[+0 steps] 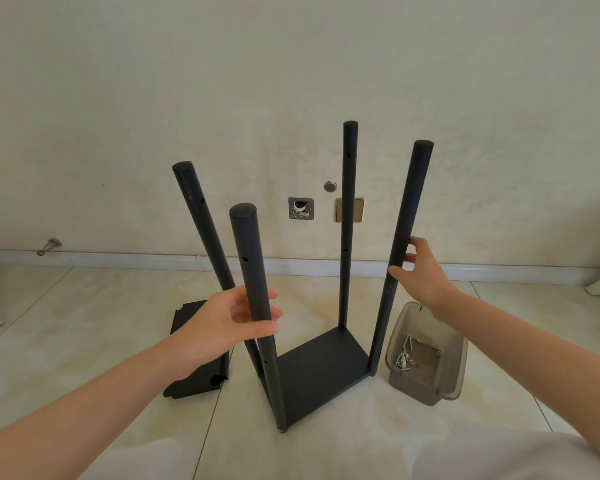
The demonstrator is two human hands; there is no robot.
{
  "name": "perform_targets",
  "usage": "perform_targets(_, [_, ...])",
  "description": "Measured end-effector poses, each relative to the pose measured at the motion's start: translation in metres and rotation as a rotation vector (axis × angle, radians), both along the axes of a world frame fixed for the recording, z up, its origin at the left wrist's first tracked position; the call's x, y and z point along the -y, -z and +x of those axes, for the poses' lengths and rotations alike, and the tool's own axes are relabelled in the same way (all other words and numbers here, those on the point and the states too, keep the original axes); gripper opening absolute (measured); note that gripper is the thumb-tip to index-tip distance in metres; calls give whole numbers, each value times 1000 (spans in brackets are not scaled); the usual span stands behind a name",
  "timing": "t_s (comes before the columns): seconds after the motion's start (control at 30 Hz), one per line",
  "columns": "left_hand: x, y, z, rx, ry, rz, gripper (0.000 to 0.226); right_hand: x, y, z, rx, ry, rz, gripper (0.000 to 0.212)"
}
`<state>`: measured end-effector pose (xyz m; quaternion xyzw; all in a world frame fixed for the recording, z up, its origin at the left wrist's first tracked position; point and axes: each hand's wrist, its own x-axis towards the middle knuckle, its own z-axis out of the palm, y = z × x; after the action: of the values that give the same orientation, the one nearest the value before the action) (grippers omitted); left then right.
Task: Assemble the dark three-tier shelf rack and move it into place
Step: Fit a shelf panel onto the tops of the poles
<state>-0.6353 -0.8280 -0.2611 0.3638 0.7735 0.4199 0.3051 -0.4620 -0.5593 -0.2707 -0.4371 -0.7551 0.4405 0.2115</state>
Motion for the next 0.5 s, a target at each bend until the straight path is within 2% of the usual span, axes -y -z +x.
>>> perform_targets(0.17, [-6, 9, 10, -99, -29, 13, 18, -2, -1, 2, -33, 35, -51, 50])
perform_targets(0.33, [-7, 5, 3, -114, -49, 44, 19, 4, -2, 9, -29, 53, -18, 45])
perform_targets(0.5, [-14, 1, -9, -227, -106, 83, 24, 11, 5, 17, -76, 115, 10, 46])
